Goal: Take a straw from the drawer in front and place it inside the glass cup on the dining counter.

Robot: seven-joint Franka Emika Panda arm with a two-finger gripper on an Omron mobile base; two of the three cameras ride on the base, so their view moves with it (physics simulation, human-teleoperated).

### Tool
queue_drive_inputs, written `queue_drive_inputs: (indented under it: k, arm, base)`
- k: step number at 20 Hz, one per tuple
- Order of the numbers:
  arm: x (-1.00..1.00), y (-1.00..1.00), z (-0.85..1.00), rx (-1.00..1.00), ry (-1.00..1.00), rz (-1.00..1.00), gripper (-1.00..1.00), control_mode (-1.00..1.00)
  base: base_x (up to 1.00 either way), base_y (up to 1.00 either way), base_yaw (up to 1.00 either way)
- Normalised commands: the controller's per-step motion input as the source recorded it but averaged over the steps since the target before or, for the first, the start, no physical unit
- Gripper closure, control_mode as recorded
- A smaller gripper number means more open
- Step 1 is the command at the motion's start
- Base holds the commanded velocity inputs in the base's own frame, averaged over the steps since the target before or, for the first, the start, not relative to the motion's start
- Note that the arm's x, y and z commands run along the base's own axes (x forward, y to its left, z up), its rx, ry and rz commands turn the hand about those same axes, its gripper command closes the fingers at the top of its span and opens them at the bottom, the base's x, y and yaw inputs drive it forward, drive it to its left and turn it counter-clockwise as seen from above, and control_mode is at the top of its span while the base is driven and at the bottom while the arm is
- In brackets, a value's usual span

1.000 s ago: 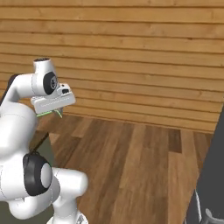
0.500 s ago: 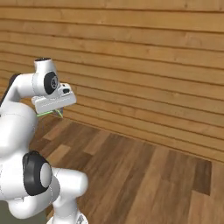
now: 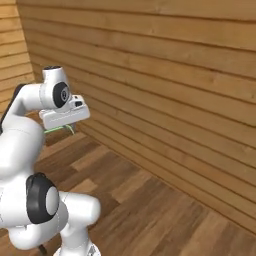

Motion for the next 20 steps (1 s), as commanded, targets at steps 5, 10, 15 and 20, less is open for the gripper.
queue_drive_inputs:
  k: [5, 10, 15, 20]
  arm:
    - [0.0, 0.0, 0.0, 0.0, 0.0, 0.0, 1.0, 1.0]
    - [0.0, 0.0, 0.0, 0.0, 0.0, 0.0, 1.0, 1.0]
    - [0.0, 0.0, 0.0, 0.0, 0.0, 0.0, 1.0, 1.0]
    - [0.0, 0.0, 0.0, 0.0, 0.0, 0.0, 1.0, 1.0]
  base:
    - [1.0, -0.28, 0.71]
    - [0.91, -0.24, 0.78]
    - [0.82, -0.27, 0.79]
    - [0.81, -0.22, 0.79]
